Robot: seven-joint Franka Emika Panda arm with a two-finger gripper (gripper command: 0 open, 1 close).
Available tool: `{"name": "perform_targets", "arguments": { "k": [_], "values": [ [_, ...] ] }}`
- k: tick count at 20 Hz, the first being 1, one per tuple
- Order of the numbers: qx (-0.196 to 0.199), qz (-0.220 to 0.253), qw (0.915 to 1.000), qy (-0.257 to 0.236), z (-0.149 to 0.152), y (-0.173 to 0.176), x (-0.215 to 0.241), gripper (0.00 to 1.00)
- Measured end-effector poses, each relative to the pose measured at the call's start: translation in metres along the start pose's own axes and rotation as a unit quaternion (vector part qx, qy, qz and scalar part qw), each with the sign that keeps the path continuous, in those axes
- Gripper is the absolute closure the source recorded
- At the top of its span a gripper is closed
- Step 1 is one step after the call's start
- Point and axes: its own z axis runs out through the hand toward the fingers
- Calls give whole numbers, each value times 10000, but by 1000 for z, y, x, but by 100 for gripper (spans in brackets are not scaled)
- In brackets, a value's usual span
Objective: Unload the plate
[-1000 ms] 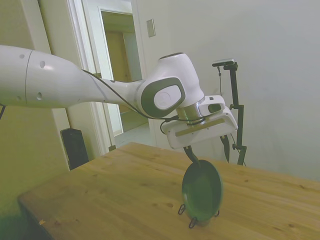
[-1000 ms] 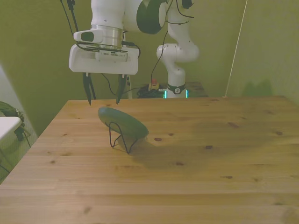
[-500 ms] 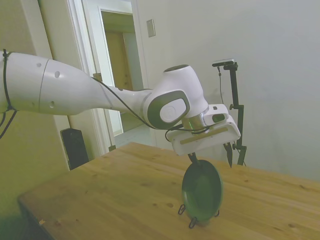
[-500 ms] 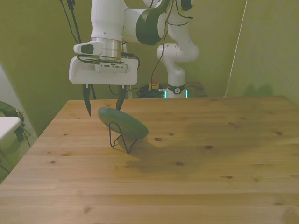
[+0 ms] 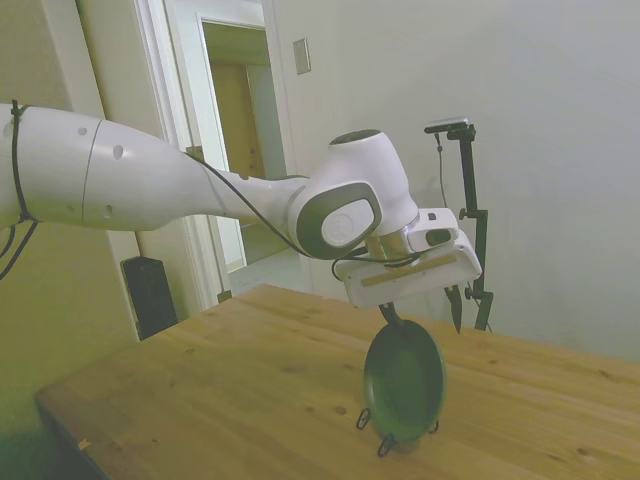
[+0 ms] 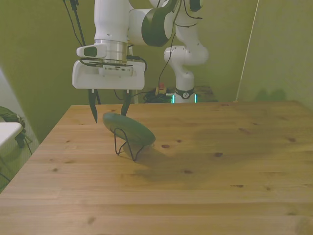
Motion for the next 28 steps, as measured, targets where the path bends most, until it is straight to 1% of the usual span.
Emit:
{"name": "perform_targets", "arguments": {
  "k": [8,14,17,23,28],
  "values": [
    [23,-35,10000,-17,2,-5,0,100],
    [91,-134,9999,-45,4,-19,-2,100],
    [122,-180,9998,-30,2,-26,-2,100],
    [129,-194,9997,-18,1,-28,-1,100],
    [148,-244,9996,89,-10,-34,4,100]
  ]
}}
